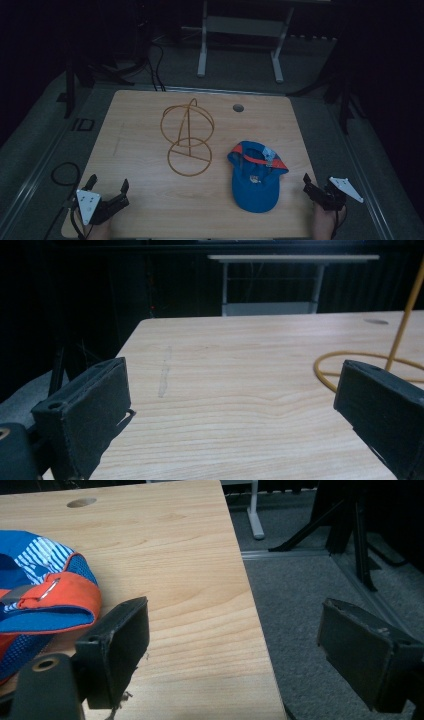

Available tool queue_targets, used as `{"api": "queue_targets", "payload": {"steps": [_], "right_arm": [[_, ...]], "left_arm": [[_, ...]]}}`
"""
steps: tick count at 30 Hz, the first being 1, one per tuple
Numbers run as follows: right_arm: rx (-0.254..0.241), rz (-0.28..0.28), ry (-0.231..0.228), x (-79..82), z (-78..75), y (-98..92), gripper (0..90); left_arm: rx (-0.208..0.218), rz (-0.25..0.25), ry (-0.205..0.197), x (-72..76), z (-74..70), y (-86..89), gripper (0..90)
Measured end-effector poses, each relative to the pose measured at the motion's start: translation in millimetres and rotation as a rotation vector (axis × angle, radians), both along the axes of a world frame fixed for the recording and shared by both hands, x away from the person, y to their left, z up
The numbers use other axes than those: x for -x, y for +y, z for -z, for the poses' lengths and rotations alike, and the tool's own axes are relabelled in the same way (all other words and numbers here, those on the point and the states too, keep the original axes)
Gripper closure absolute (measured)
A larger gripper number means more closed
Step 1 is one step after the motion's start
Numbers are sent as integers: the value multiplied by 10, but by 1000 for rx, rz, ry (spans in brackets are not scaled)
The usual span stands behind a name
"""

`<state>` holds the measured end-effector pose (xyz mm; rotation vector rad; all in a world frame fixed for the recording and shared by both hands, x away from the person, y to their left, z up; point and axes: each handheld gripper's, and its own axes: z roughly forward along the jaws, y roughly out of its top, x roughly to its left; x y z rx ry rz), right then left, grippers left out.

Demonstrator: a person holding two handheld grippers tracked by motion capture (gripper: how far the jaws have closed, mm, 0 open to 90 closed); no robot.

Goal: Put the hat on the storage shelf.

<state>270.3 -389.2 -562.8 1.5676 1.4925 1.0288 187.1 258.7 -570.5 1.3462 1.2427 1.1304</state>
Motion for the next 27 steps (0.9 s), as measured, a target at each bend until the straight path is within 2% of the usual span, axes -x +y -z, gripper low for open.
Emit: {"api": "queue_targets", "payload": {"steps": [6, 12, 14, 16, 19, 22, 27], "right_arm": [[14, -12, 12, -10, -1, 19, 134], [9, -29, 46, -17, 1, 28, 137], [12, -31, 63, -22, -9, 24, 136], [1, -39, 57, -16, -42, 2, 133], [14, -71, 50, -31, -161, 1, 129], [23, -119, 56, -81, -303, 35, 124], [14, -185, 72, -221, -519, 93, 117]], "left_arm": [[14, 2, 4, -10, 7, 1, 20], [40, 46, 5, 23, -19, -90, 20], [38, 42, 27, 27, -37, -143, 20], [35, 22, 44, 28, -38, -183, 20], [11, 15, 74, 18, -32, -219, 25], [4, 7, 81, 20, -30, -254, 35], [-14, -10, 62, 43, -53, -317, 35]]}}
